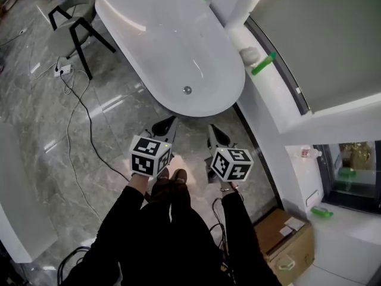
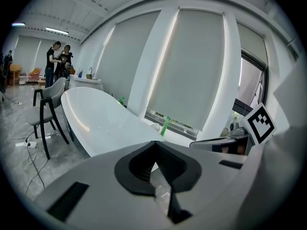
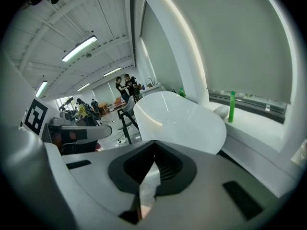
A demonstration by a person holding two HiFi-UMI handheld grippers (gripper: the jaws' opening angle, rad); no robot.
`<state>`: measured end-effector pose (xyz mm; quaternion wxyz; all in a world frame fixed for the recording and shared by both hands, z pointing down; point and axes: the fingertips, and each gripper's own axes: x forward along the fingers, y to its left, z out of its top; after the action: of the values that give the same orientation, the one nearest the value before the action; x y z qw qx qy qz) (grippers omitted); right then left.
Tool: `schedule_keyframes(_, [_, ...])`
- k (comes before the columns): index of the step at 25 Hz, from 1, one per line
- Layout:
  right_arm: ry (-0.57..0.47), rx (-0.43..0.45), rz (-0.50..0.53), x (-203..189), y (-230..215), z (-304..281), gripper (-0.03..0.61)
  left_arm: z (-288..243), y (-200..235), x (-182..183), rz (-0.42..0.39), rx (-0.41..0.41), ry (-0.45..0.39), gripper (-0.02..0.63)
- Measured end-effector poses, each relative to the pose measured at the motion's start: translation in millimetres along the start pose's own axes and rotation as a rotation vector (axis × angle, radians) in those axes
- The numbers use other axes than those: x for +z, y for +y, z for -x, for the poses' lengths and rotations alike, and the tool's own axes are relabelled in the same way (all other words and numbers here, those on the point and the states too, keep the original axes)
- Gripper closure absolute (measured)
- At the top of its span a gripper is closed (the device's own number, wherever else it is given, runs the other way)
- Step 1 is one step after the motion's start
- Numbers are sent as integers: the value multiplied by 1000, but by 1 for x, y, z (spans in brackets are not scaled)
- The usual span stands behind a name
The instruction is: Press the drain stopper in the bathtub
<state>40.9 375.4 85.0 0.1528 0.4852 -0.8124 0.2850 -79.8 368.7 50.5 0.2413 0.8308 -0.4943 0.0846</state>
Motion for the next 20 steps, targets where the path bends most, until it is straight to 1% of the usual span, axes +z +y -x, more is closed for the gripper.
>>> schedule_keyframes(4, [2, -12, 4, 4, 3, -7, 577, -2, 9, 0, 6, -7, 7, 606])
schedule_keyframes(8, [3, -49, 26, 8, 2, -14, 577, -4, 21, 1, 6, -12, 10, 606])
schedule_keyframes(14, [-12, -73, 7, 16, 1, -23, 577, -8, 38, 10, -9, -20, 8, 606])
schedule_keyframes(20, [-19, -87, 33, 29, 4, -32, 577, -13, 51, 21, -9, -22, 1, 606])
